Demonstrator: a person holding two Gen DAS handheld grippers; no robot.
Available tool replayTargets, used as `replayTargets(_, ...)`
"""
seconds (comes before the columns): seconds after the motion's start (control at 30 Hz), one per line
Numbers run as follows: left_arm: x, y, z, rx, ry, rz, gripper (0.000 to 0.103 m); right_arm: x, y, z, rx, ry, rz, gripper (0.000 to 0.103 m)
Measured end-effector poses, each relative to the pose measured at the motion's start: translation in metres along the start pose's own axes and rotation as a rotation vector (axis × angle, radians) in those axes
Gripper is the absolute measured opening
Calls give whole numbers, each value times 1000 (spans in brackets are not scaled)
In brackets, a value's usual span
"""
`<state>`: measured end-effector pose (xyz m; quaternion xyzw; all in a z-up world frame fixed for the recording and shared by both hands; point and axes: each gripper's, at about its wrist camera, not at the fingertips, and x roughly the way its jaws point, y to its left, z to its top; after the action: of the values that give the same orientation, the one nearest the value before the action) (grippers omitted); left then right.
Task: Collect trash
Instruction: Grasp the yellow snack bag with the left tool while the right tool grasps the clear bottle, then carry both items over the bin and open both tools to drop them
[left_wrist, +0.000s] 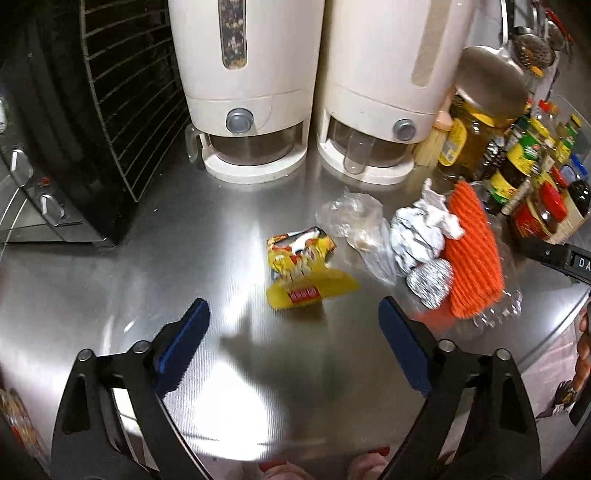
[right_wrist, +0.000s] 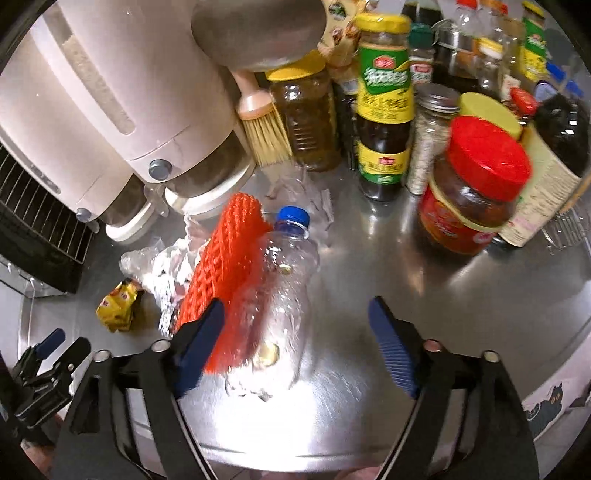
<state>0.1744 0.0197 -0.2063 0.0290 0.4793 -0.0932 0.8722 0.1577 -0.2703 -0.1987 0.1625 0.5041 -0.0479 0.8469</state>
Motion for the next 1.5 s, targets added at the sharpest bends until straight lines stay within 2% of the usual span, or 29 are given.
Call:
replayTargets(0.1,14,3,8,-6,6,0,79,11,3,5,-1,17,9,71)
replayTargets(0.23,31,5,13,-6,24,3,73,24,6,8,-4,47,1,70)
replayTargets(0.53,64,0,11,20,92,-15,67,50,14,3,-15,125,-14,70)
replayTargets(0.67,67,2,10,15,88,-33,62,61,11,-7,-11,158,-23,69)
replayTargets(0.7,68,3,10,15,89,-37,57,62,10,-9,-7,164,-17,63)
replayTargets(0.73,68,3,10,14,86,-48,53,62,9,-11,-5,162,-10,63)
replayTargets(0.93,63,0,5,30,95,-72,48,54,1,-17,5,154,-2,62)
replayTargets(1.2,43,-15,-24,74,111,-59,46,35,-7,-38,12,141,-9,62)
replayTargets(1.5,8,-25,-78,61,111,-73,45,4,-14,-79,-16,118,-14,62)
